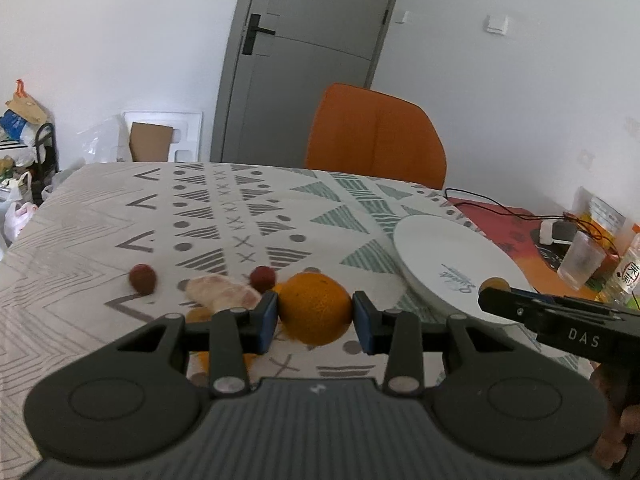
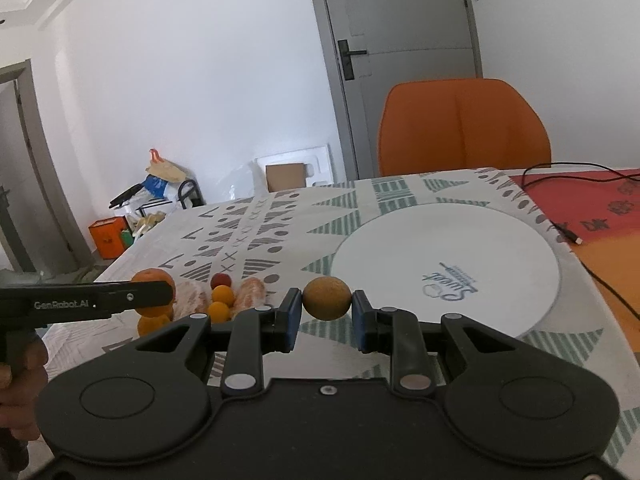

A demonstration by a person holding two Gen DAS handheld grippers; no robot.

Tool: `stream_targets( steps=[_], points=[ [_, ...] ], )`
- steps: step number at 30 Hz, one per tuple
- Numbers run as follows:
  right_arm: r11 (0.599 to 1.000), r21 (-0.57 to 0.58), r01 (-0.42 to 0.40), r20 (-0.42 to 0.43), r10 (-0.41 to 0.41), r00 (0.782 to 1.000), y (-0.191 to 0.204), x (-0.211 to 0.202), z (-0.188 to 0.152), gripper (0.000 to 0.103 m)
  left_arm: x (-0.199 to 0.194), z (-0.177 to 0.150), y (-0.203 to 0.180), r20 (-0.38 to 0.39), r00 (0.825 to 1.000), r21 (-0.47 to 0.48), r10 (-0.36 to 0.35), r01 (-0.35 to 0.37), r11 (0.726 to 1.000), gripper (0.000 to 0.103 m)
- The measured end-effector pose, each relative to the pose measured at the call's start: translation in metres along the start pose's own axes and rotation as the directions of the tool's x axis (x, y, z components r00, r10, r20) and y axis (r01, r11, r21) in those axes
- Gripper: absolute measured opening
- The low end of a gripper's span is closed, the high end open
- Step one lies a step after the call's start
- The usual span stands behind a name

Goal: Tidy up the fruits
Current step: 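Carry both fruits over the white plate and open both tools to drop them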

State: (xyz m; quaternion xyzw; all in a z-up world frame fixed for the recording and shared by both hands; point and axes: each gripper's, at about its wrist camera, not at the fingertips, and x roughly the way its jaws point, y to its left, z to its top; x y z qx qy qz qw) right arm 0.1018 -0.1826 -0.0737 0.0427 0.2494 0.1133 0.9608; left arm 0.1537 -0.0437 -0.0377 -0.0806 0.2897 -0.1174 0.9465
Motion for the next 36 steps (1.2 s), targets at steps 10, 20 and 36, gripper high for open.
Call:
stream_targets(
  steps=[10,20,36],
  points=[
    [0.998,0.033,0.045,0.038,-0.047,0.998,-0.031,-0.008,-0.003,0.025,0.017,0.003,-0.026,-0.015,1.000,0.035,-0.015,0.016,0.999,0.039],
    [0.996,0.059,0.072,0.050,-0.075,0.996,-0.055,-0.009,-0.007,0.025,0.038,0.010,-0.054,-0.035,0.998,0.082,-0.057,0.060,0.995,0.039],
    [0.989,0.094,0.117,0.009,-0.118,0.993,-0.074,0.004,-0.015,0.026,0.085,0.015,-0.092,-0.090,0.988,0.140,-0.123,0.135,0.981,0.039]
  ],
)
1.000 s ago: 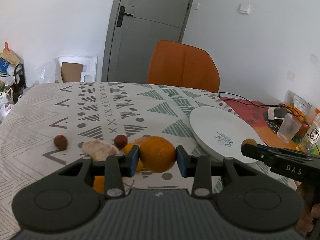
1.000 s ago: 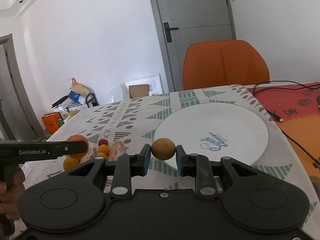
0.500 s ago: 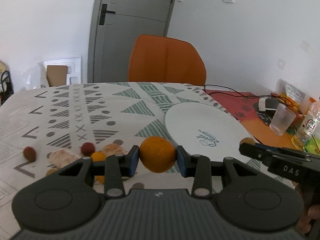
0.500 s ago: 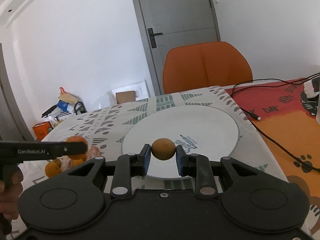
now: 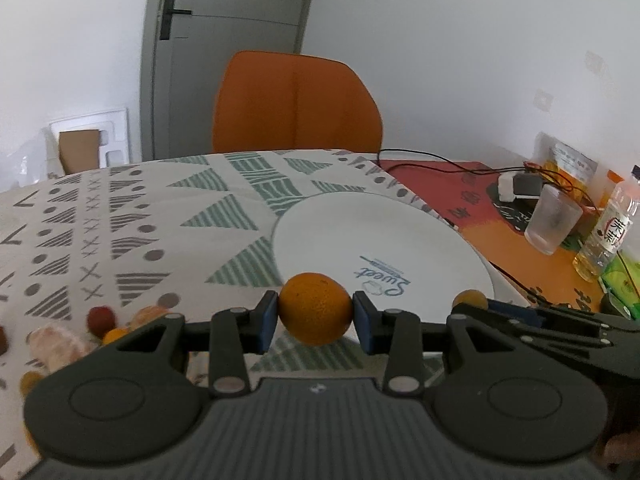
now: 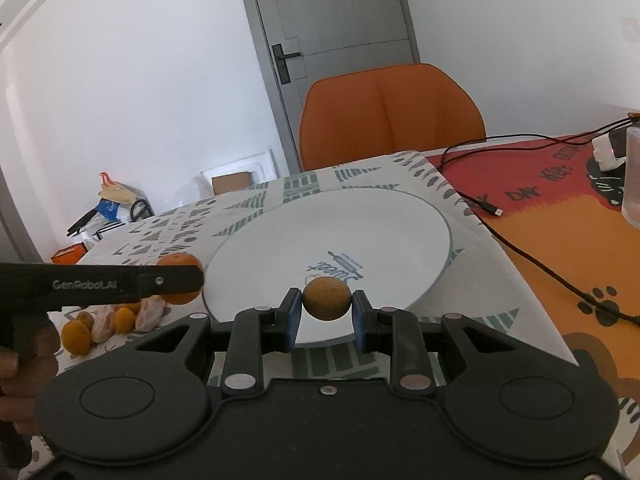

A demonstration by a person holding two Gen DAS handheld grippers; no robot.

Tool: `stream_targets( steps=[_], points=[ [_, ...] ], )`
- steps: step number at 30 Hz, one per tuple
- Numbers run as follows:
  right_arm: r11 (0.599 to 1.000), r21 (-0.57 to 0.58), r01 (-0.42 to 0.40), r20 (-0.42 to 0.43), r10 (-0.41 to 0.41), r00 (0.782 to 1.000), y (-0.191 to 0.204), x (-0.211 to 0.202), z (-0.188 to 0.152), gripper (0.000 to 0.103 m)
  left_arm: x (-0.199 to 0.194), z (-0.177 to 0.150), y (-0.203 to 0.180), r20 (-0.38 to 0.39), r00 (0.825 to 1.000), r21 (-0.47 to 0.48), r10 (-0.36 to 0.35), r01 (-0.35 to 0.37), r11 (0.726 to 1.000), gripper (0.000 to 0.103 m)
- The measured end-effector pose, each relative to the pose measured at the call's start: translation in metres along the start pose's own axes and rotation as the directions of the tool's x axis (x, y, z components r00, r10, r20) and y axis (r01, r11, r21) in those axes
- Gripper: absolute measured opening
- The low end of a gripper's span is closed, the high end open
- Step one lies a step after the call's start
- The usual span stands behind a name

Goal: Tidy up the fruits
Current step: 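Carry both fruits over the white plate and open both tools to drop them, then move both open tools back from the plate to the fruit pile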

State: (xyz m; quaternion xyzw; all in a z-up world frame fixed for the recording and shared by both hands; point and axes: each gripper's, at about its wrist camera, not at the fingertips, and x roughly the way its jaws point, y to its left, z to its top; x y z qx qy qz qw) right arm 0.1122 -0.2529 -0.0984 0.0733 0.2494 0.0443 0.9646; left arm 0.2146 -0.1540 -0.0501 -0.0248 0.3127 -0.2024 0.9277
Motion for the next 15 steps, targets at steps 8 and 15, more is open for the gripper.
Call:
stream_targets(
  steps=[8,15],
  points=[
    [0.999,-0.029,0.030,0.014,-0.030,0.999,0.002,-0.004,0.001,0.029,0.012,0.008,-0.014,0.005,1.000,0.022,-0.024,0.024,0.999,0.039],
    [0.999,-0.026,0.026,0.014,-0.026,1.000,0.002,-0.004,0.001,0.030,0.001,0.012,-0.013,0.033,0.999,0.022,-0.001,0.000,1.000,0.041]
  ],
)
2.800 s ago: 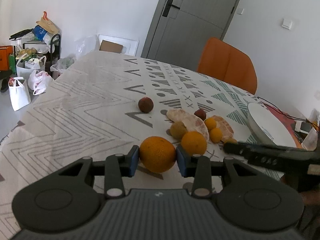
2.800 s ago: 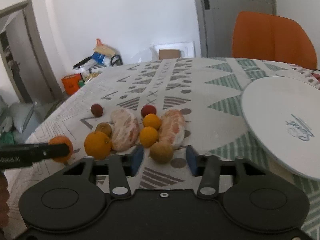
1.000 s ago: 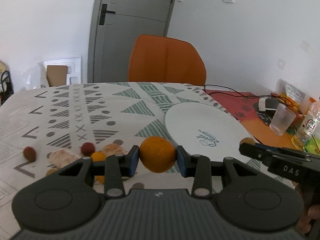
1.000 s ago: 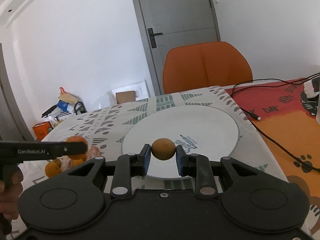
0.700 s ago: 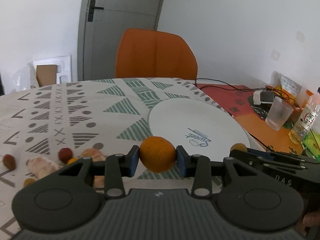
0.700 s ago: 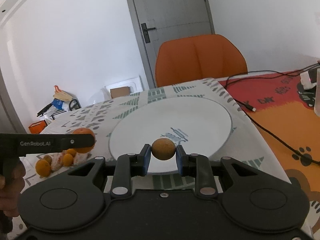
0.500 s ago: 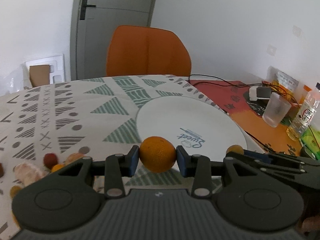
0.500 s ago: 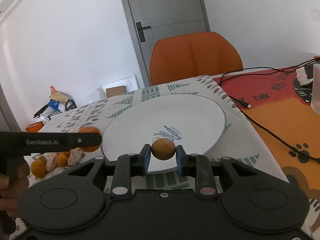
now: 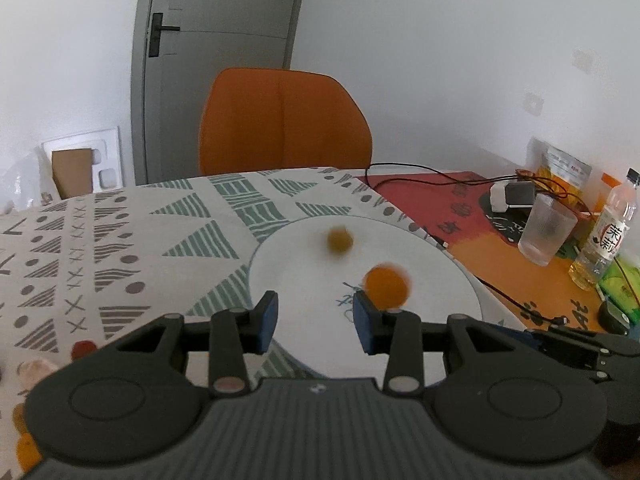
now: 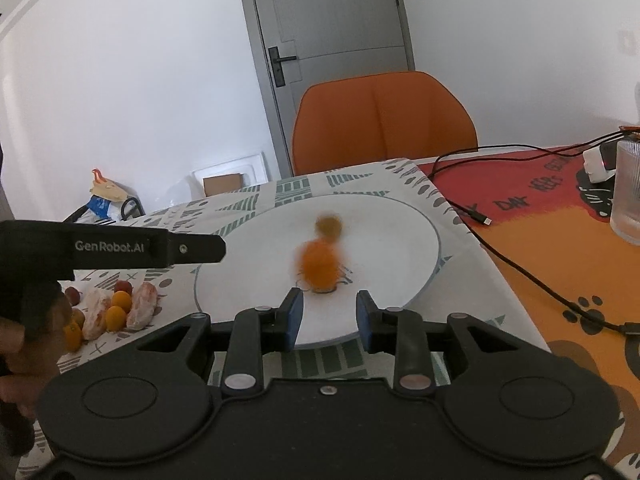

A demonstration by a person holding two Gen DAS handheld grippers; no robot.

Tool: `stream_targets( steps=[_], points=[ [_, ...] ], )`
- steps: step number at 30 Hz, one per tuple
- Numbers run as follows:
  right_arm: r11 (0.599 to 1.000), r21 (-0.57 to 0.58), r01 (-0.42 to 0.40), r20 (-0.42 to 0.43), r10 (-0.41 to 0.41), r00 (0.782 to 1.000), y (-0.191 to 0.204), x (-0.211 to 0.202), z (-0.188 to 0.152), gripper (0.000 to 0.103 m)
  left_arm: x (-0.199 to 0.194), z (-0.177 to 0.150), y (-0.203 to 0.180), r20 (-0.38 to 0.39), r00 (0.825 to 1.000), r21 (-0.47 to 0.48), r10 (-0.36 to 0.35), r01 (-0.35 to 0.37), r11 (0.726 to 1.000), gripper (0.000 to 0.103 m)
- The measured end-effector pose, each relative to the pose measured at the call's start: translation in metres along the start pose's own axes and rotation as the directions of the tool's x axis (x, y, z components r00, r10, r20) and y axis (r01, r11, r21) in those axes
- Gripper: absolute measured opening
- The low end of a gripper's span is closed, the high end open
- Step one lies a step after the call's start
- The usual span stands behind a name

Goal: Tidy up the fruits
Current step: 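Move both open tools back from the plate to the fruit pile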

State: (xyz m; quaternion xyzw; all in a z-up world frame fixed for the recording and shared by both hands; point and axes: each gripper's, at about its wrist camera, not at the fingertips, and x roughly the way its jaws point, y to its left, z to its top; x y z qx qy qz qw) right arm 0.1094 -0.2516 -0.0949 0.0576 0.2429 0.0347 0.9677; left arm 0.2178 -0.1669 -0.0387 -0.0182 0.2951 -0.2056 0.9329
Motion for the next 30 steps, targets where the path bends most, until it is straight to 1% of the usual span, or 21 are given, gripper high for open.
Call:
stream_targets(
  steps=[3,4,5,6,7,9,10,11,12,13,14,15,16,20,25,30],
  points=[
    [1.000,-0.003,-0.005,0.001,0.005,1.000,0.003,-0.001,0.000,0.032,-0.007,-0.001,0.007,-0.007,1.000,-0.014,0.018,-0.018,1.000,0.043],
    [1.000,-0.003,-0.007,0.003,0.007,1.000,0.004,-0.002,0.001,0.035,-0.010,-0.001,0.010,-0.011,1.000,-0.019,0.028,-0.028,0.999,0.044],
    [1.000,-0.002,-0.010,0.007,0.010,1.000,0.004,-0.003,0.001,0.038,-0.012,-0.001,0.012,-0.013,0.999,-0.024,0.035,-0.035,0.999,0.047],
    [1.000,-0.001,-0.011,0.010,0.011,1.000,0.005,-0.004,0.001,0.043,-0.016,-0.001,0.016,-0.012,0.999,-0.032,0.043,-0.043,0.999,0.053],
    [1.000,-0.001,-0.012,0.013,0.012,1.000,0.007,-0.005,0.001,0.047,-0.020,-0.002,0.019,-0.007,0.999,-0.042,0.050,-0.050,0.998,0.057],
    [1.000,-0.004,-0.015,0.020,0.015,1.000,0.010,-0.006,0.001,0.051,-0.028,-0.003,0.026,0.003,0.997,-0.064,0.072,-0.071,0.995,0.069],
    [1.000,-0.005,-0.015,0.022,0.015,1.000,0.012,-0.007,0.001,0.055,-0.031,-0.004,0.028,0.009,0.997,-0.074,0.080,-0.080,0.994,0.072],
    [1.000,-0.003,-0.013,0.023,0.013,1.000,0.013,-0.008,0.002,0.059,-0.036,-0.004,0.032,0.017,0.996,-0.090,0.088,-0.086,0.992,0.078],
    [1.000,0.005,-0.009,0.027,0.009,1.000,0.014,-0.009,0.002,0.072,-0.040,-0.005,0.035,0.024,0.995,-0.100,0.094,-0.091,0.991,0.082],
    [1.000,0.014,-0.007,0.038,0.007,0.999,0.015,-0.011,0.002,0.085,-0.044,-0.005,0.038,0.032,0.993,-0.109,0.109,-0.105,0.988,0.084],
    [1.000,0.025,-0.009,0.054,0.007,0.998,0.016,-0.014,0.002,0.090,-0.048,-0.005,0.040,0.038,0.991,-0.111,0.127,-0.122,0.986,0.086],
    [0.999,0.032,-0.012,0.063,0.010,0.998,0.017,-0.016,0.003,0.099,-0.052,-0.005,0.041,0.044,0.989,-0.111,0.141,-0.135,0.985,0.088],
    [0.999,0.036,-0.016,0.068,0.013,0.998,0.018,-0.018,0.004,0.103,-0.057,-0.006,0.043,0.052,0.987,-0.111,0.152,-0.145,0.983,0.089],
    [0.999,0.031,-0.009,0.066,0.007,0.998,0.026,-0.020,0.006,0.103,-0.077,-0.010,0.053,0.094,0.987,-0.135,0.132,-0.119,0.984,0.098],
    [0.999,0.040,-0.010,0.068,0.007,0.998,0.034,-0.024,0.004,0.103,-0.095,-0.014,0.060,0.111,0.978,-0.145,0.176,-0.159,0.977,0.099],
    [0.999,0.027,-0.035,0.075,0.033,0.997,0.047,-0.027,0.005,0.103,-0.115,-0.018,0.073,0.130,0.968,-0.170,0.213,-0.189,0.967,0.099]
  ],
)
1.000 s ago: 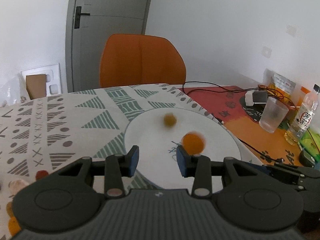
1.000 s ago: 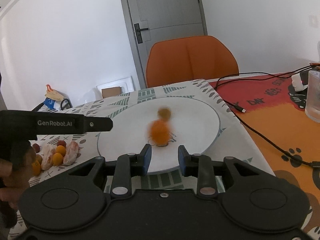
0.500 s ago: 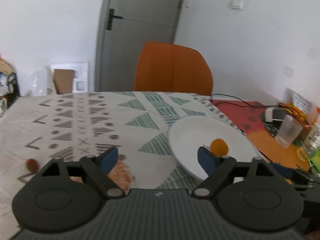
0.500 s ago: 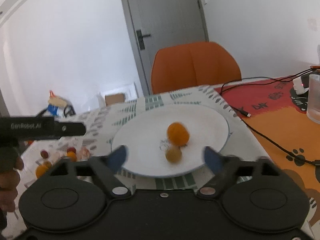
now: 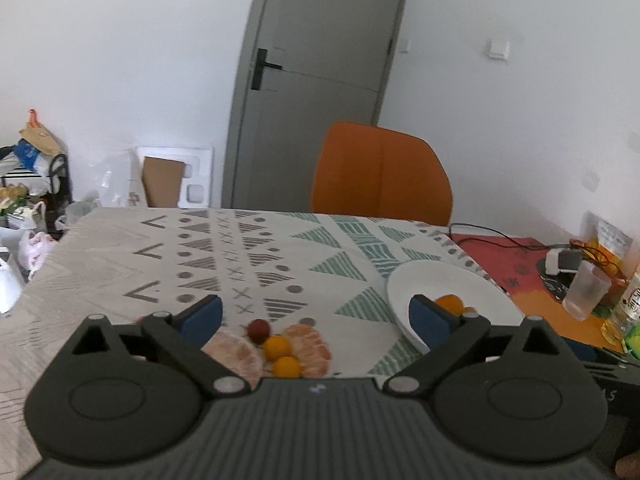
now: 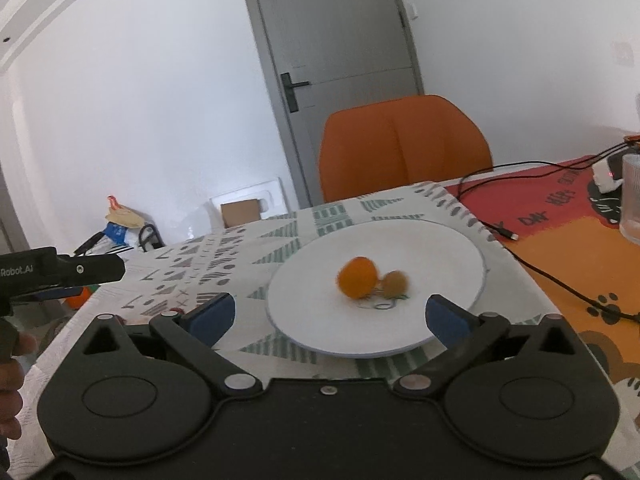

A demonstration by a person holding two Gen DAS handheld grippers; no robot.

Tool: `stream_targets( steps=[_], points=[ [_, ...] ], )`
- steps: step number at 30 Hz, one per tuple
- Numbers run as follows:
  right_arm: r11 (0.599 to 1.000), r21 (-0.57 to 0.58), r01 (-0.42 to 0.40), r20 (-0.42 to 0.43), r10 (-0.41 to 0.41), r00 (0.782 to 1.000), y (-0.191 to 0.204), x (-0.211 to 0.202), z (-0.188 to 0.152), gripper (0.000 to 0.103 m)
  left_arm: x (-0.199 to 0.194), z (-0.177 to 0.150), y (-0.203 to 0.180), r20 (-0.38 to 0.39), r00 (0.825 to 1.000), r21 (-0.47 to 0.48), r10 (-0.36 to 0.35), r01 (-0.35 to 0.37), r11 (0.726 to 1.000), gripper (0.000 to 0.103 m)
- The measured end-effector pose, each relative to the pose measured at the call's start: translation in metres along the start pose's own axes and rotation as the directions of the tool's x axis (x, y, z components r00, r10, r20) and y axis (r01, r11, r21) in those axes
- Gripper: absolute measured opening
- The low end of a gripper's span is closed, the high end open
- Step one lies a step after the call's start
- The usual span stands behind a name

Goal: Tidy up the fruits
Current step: 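Move both open tools back from the plate to the fruit pile, then grasp a small yellow-brown fruit with the left tool while the right tool grasps a tangerine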

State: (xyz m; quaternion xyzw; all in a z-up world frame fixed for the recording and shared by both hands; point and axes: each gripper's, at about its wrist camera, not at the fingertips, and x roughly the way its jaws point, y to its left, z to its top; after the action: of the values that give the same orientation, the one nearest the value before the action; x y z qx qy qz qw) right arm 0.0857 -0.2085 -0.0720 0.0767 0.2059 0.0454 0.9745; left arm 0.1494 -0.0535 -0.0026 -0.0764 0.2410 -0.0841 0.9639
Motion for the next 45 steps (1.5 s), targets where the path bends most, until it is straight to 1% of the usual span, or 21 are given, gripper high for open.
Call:
stream_targets(
  steps=[7,13,17,23,26,29,31,32,34,35,37,40,41,43,45],
  points=[
    [0.999,-0.011,-0.049,-0.001,0.049,0.999,0.021,-0.003,-0.002,0.103,-0.021,-0.004,0.025,0.011,0.998,-0.018,0.067,-0.067,0.998,0.099],
    [0.998,-0.019,-0.061,-0.020,0.061,0.998,0.036,0.002,-0.004,0.103,-0.037,-0.009,0.048,0.012,0.997,-0.052,0.081,-0.080,0.995,0.099],
    [0.995,-0.008,-0.096,-0.033,0.095,0.995,0.044,0.005,-0.005,0.103,-0.046,-0.012,0.064,0.026,0.995,-0.078,0.098,-0.096,0.992,0.099],
    [0.992,-0.053,-0.113,-0.040,0.111,0.993,0.061,0.009,-0.008,0.103,-0.051,-0.016,0.087,0.035,0.992,-0.123,0.117,-0.112,0.986,0.099],
    [0.988,-0.070,-0.137,-0.049,0.133,0.990,0.069,0.012,-0.009,0.103,-0.051,-0.019,0.097,0.036,0.990,-0.150,0.135,-0.128,0.980,0.099],
    [0.983,-0.091,-0.158,-0.065,0.153,0.986,0.077,0.015,-0.010,0.100,-0.051,-0.022,0.105,0.032,0.990,-0.170,0.139,-0.131,0.977,0.098],
    [0.980,-0.100,-0.172,-0.076,0.165,0.983,0.082,0.018,-0.011,0.093,-0.050,-0.025,0.109,0.026,0.990,-0.182,0.138,-0.131,0.975,0.097],
    [0.978,-0.103,-0.181,-0.083,0.172,0.981,0.084,0.020,-0.011,0.091,-0.049,-0.026,0.110,0.024,0.990,-0.185,0.137,-0.130,0.974,0.097],
    [0.975,-0.108,-0.194,-0.101,0.183,0.978,0.087,0.024,-0.012,0.083,-0.045,-0.028,0.113,0.021,0.991,-0.185,0.133,-0.127,0.975,0.096],
    [0.974,-0.111,-0.200,-0.110,0.188,0.976,0.088,0.026,-0.012,0.080,-0.044,-0.029,0.113,0.020,0.991,-0.183,0.132,-0.126,0.975,0.096],
    [0.970,-0.117,-0.212,-0.127,0.197,0.972,0.092,0.030,-0.013,0.072,-0.040,-0.031,0.113,0.013,0.992,-0.178,0.123,-0.118,0.977,0.093],
    [0.967,-0.122,-0.225,-0.150,0.206,0.967,0.096,0.037,-0.015,0.065,-0.032,-0.033,0.114,-0.003,0.995,-0.178,0.104,-0.103,0.979,0.085],
    [0.966,-0.123,-0.226,-0.158,0.206,0.966,0.097,0.040,-0.016,0.064,-0.030,-0.035,0.115,-0.008,0.995,-0.178,0.098,-0.098,0.979,0.081],
    [0.967,-0.123,-0.225,-0.174,0.202,0.964,0.100,0.046,-0.017,0.058,-0.024,-0.037,0.117,-0.022,0.996,-0.184,0.090,-0.093,0.979,0.074],
    [0.965,-0.122,-0.231,-0.192,0.205,0.960,0.103,0.052,-0.019,0.052,-0.017,-0.038,0.120,-0.039,0.996,-0.196,0.077,-0.084,0.977,0.064]
  ],
)
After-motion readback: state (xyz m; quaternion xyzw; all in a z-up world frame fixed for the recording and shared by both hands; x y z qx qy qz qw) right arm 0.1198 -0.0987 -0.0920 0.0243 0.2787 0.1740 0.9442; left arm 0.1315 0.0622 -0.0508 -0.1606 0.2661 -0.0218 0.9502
